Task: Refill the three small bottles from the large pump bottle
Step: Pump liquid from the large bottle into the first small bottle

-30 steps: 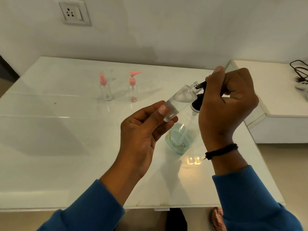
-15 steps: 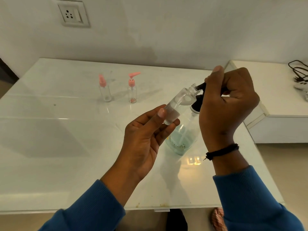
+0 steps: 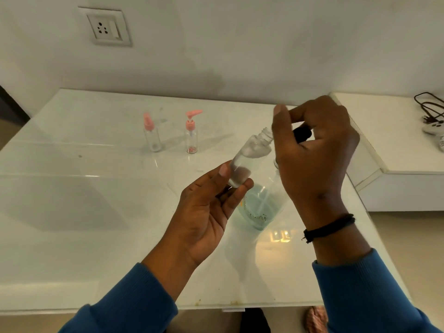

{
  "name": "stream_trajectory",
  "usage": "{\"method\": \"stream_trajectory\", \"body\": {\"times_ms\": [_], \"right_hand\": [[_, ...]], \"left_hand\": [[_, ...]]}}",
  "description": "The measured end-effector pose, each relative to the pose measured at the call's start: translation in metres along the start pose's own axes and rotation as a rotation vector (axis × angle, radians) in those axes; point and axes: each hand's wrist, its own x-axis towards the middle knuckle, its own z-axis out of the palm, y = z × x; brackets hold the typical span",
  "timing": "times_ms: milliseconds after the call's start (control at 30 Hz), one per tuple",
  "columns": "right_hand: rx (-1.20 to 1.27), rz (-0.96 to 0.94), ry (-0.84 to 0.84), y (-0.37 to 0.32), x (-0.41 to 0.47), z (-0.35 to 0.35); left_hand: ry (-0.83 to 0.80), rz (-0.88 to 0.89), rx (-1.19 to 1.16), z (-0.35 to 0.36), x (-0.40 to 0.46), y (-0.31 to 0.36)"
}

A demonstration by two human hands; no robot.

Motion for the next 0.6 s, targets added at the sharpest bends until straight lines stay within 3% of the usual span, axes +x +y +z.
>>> {"method": "stream_trajectory", "body": {"times_ms": [200, 600], "right_hand": [[-0.087, -0.025, -0.275, -0.018, 0.006, -0.007], [-0.150, -0.021, -0.360, -0.045, 0.007, -0.003]], "left_hand": [[0.039, 0.013, -0.063, -0.006, 0.004, 0.008], [-0.076, 0.100, -0.048, -0.012, 0.008, 0.018]]}}
